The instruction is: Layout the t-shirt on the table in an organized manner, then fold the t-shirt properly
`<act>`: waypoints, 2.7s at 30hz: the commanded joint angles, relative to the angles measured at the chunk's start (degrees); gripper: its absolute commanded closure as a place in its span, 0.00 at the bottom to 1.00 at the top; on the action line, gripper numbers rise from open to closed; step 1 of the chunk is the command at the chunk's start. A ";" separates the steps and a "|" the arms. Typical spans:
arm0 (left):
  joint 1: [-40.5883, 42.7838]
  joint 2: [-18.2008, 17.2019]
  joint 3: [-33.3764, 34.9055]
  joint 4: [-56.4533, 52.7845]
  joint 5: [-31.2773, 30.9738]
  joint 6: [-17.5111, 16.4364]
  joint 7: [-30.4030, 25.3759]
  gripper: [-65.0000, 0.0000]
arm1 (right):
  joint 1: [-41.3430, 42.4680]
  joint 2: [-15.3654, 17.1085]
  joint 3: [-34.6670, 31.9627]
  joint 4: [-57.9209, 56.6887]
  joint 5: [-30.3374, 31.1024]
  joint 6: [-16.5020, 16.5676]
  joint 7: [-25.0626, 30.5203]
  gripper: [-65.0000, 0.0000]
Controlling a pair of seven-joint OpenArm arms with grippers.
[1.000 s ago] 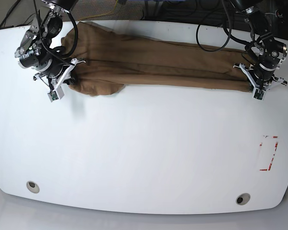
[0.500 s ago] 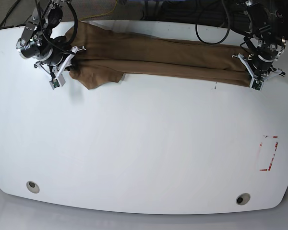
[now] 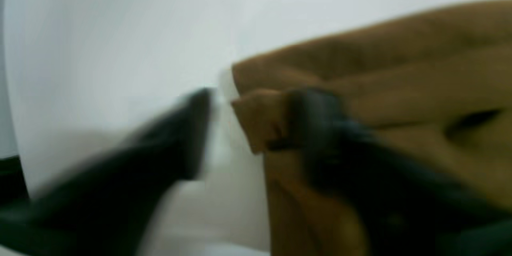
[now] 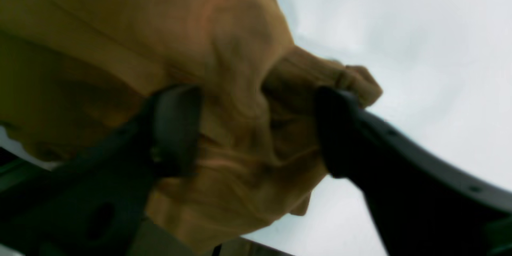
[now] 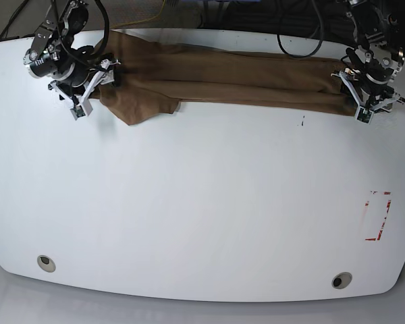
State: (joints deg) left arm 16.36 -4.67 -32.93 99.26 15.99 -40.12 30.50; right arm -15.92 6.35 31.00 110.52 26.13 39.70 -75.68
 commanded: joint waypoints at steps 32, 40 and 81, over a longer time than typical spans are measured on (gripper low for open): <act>0.65 -0.56 -0.08 3.37 -0.38 0.12 -0.92 0.05 | 15.44 1.52 0.42 -15.71 10.84 0.30 0.65 0.25; 0.56 -0.56 0.00 3.55 -0.38 0.12 -0.92 0.05 | 14.65 1.43 0.25 -15.88 10.84 0.30 0.65 0.26; 0.56 -0.48 0.00 3.29 -0.47 0.12 -1.18 0.05 | 10.60 0.29 -8.98 -6.48 22.97 0.30 -2.78 0.96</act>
State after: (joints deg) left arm 17.15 -4.47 -32.82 101.51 15.86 -40.14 30.39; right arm -5.15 6.13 21.96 102.89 45.69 39.68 -77.71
